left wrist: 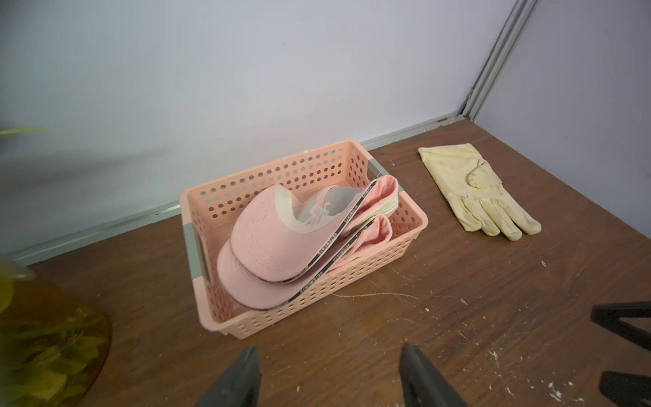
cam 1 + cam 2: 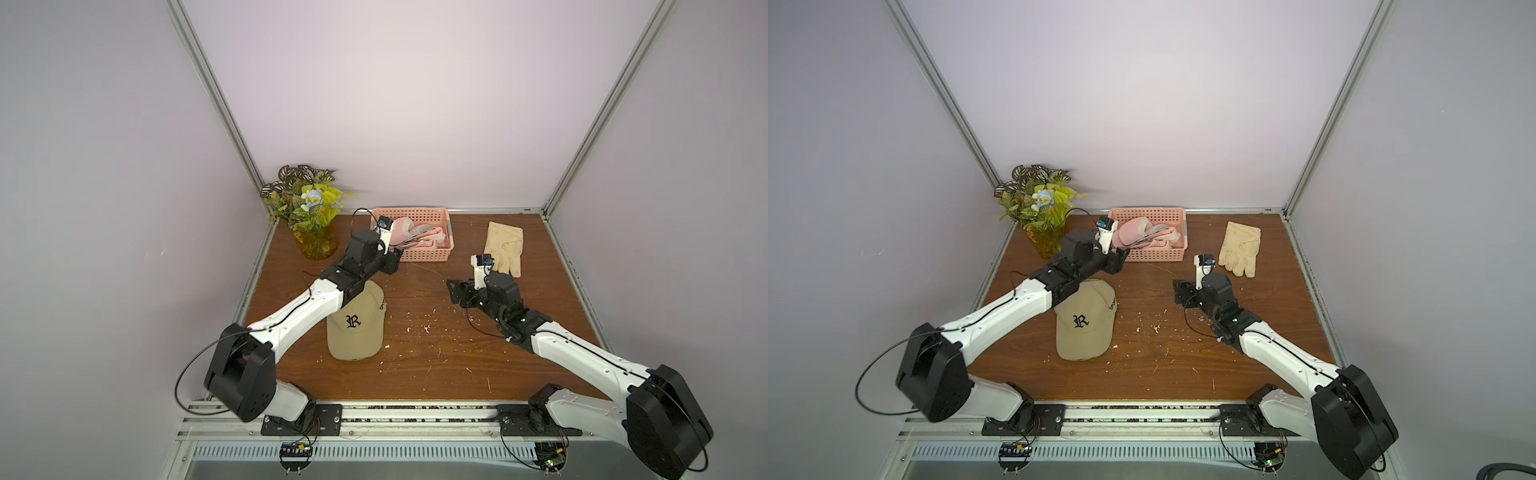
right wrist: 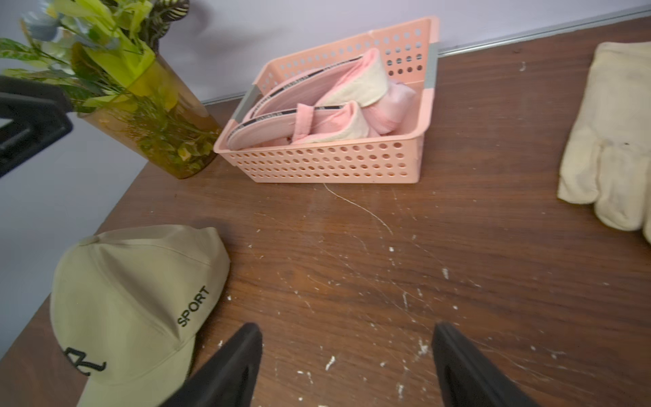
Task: Turn the baseball cap inside out
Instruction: Place the baseball cap at the center of the board, then pick up the baseball cap from the basket.
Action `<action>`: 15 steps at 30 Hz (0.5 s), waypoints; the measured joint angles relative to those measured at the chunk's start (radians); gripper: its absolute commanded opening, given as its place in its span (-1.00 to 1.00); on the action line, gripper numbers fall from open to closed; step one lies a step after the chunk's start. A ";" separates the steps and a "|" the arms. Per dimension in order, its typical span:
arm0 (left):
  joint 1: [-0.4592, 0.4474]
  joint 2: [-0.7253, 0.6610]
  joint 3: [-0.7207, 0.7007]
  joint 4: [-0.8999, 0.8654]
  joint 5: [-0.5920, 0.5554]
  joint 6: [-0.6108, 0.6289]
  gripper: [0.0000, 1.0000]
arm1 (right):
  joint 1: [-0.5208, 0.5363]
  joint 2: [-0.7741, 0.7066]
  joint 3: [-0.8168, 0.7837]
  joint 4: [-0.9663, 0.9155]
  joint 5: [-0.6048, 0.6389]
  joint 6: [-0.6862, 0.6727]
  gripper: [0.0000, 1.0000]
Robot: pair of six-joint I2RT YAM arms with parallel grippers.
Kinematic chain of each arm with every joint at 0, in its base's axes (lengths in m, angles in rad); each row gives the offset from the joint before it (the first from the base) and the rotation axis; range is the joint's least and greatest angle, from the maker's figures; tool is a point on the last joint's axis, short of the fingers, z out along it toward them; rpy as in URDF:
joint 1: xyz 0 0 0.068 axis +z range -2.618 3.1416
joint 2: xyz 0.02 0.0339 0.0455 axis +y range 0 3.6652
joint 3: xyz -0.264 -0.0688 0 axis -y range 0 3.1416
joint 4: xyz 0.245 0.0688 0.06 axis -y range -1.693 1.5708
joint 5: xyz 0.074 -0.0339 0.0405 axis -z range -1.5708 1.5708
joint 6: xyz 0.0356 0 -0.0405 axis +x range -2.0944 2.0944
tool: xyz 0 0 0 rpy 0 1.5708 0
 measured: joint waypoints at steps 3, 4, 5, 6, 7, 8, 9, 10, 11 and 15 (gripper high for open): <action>0.001 0.145 0.154 -0.062 0.041 0.064 0.01 | -0.031 -0.031 -0.010 -0.034 -0.024 -0.007 0.63; 0.001 0.190 0.205 -0.082 0.050 0.083 -0.02 | -0.035 -0.040 -0.015 -0.042 -0.031 -0.010 0.63; 0.001 0.236 0.259 -0.105 0.056 0.098 -0.06 | -0.040 -0.048 -0.020 -0.052 -0.042 -0.012 0.63; 0.001 0.277 0.309 -0.126 0.060 0.113 -0.08 | -0.042 -0.053 -0.025 -0.057 -0.047 -0.014 0.63; 0.001 0.312 0.350 -0.141 0.063 0.124 -0.12 | -0.045 -0.055 -0.028 -0.062 -0.051 -0.016 0.63; 0.001 0.345 0.391 -0.154 0.067 0.137 -0.14 | -0.046 -0.055 -0.030 -0.066 -0.056 -0.017 0.62; 0.001 0.370 0.420 -0.163 0.070 0.144 -0.15 | -0.047 -0.055 -0.030 -0.069 -0.063 -0.017 0.62; 0.002 0.398 0.454 -0.176 0.073 0.150 -0.16 | -0.049 -0.054 -0.030 -0.072 -0.070 -0.018 0.62; 0.002 0.424 0.487 -0.186 0.078 0.158 -0.22 | -0.052 -0.054 -0.030 -0.072 -0.073 -0.018 0.62; 0.002 0.515 0.591 -0.219 0.094 0.171 -0.36 | -0.055 -0.053 -0.030 -0.074 -0.082 -0.019 0.62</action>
